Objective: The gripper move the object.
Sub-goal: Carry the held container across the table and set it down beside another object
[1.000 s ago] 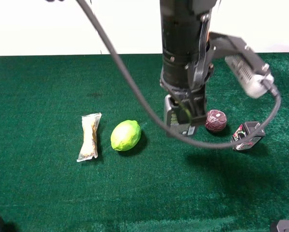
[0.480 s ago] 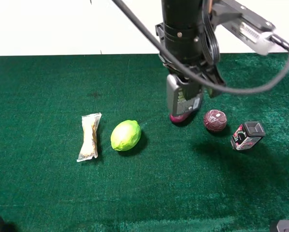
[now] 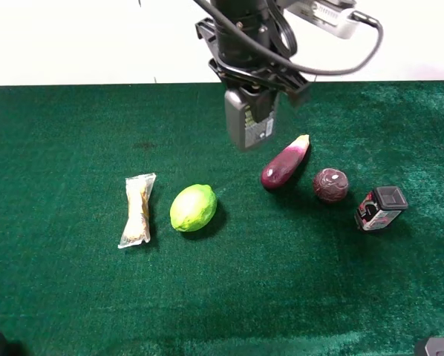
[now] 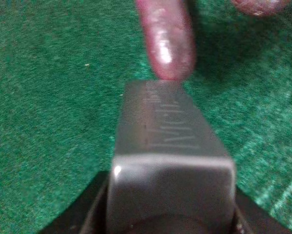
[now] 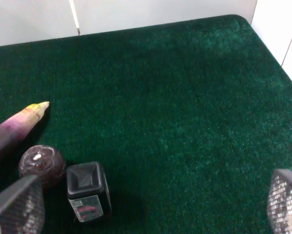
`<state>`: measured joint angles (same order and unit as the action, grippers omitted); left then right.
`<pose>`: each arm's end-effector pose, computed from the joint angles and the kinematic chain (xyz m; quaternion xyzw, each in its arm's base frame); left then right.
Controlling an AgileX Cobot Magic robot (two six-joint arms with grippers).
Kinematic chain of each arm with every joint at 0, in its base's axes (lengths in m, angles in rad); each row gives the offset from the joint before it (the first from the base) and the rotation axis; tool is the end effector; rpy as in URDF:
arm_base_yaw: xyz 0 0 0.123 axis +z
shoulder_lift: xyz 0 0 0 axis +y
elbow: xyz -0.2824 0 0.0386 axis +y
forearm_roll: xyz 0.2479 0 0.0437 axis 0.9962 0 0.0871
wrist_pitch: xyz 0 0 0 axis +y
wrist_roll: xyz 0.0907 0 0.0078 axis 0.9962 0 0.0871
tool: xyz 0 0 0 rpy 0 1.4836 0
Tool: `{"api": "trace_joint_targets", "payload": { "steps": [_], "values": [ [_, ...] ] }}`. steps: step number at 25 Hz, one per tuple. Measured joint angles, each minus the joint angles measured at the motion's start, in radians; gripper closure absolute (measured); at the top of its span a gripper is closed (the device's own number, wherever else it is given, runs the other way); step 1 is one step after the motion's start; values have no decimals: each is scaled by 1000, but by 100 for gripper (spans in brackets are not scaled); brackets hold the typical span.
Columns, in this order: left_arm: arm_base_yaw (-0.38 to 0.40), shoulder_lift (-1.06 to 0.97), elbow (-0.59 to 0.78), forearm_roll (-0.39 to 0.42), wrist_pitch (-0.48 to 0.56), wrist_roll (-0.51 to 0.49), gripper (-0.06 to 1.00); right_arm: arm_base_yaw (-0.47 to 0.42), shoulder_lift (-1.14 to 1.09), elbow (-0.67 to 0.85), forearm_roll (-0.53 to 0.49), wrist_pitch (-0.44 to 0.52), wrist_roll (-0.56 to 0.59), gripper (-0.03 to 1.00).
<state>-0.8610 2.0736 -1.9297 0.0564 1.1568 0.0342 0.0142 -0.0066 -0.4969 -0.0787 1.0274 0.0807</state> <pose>0.2989 -0.3407 0.2743 0.4317 0.8839 -0.0462 0.1737 -0.0042 -0.0062 0.2792 0.0289 0.8423 -0.0138 0.5380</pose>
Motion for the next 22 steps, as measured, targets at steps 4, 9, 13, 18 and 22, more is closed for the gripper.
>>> {"api": "trace_joint_targets", "payload": {
  "steps": [4, 9, 13, 18, 22],
  "values": [
    [29, 63, -69, 1, 0, -7, 52, 0, 0, 0, 0, 0, 0, 27],
    [59, 160, -201, 1, 2, -14, 52, 0, 0, 0, 0, 0, 0, 27],
    [73, 237, -300, 1, 3, -34, 52, 0, 0, 0, 0, 0, 0, 27],
    [80, 317, -384, 1, 1, -61, 52, 0, 0, 0, 0, 0, 0, 27],
    [81, 358, -406, 1, 0, -81, 52, 0, 0, 0, 0, 0, 0, 27]
  ]
}}
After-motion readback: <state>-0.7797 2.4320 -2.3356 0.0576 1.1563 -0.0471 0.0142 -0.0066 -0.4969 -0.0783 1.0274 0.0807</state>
